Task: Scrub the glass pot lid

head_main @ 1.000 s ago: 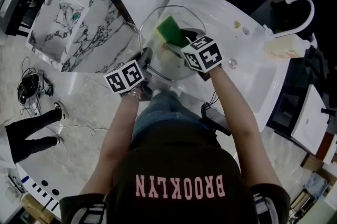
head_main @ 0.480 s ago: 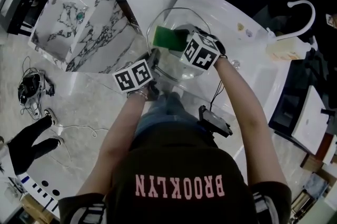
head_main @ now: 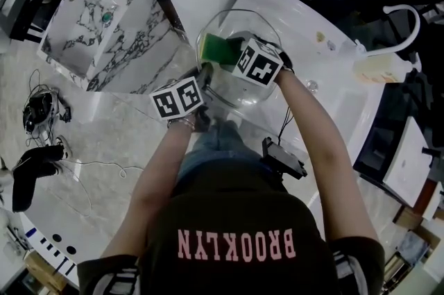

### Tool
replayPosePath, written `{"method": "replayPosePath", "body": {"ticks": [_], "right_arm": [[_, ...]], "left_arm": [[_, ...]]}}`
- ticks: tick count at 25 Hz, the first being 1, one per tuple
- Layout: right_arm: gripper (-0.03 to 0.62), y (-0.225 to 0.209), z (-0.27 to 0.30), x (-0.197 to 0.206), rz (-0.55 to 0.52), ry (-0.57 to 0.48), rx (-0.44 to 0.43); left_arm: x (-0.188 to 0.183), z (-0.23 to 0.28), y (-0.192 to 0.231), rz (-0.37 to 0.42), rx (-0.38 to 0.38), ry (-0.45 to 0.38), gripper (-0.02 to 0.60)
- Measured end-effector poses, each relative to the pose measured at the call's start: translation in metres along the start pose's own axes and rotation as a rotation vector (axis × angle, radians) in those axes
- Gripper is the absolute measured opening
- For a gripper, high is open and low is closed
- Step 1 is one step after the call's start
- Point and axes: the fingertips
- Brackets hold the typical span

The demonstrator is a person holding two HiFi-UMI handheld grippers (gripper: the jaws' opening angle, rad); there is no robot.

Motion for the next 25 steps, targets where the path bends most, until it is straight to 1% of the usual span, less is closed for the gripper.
{"method": "replayPosePath", "body": {"ticks": [3,6,10,15,19,25], "right_arm": [[0.279,-0.004,0.002,-0.001,0.061,-0.005,0.005],[0.279,-0.009,0.003,-0.001,0.157,-0.002,0.014],[0.279,-0.017,0.005,0.001,0.280,0.016,0.043],[0.279,-0.029,0.003,0.011,0.423,0.017,0.068],[0.279,-0.035,0.003,0.017,0.522,-0.001,0.071],[0.279,-0.048,0.001,0.030,0.692,-0.027,0.086]], "left_arm": [[0.001,0.001,-0.002,-0.003,0.010,0.002,0.035],[-0.004,-0.002,-0.002,0.015,-0.007,-0.013,0.035],[0.000,0.001,-0.003,0.000,0.008,-0.002,0.035],[-0.001,0.001,-0.005,-0.006,0.008,-0.009,0.035],[-0.007,-0.003,-0.004,0.014,-0.021,-0.032,0.035],[-0.007,-0.001,-0.008,0.013,-0.017,-0.035,0.035]]}}
Point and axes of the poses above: the fingertips, and each gripper's own axes: z forward along the fingers, y to its left, x out of its underside, and after that the axes turned 15 degrees about -z, right-handed
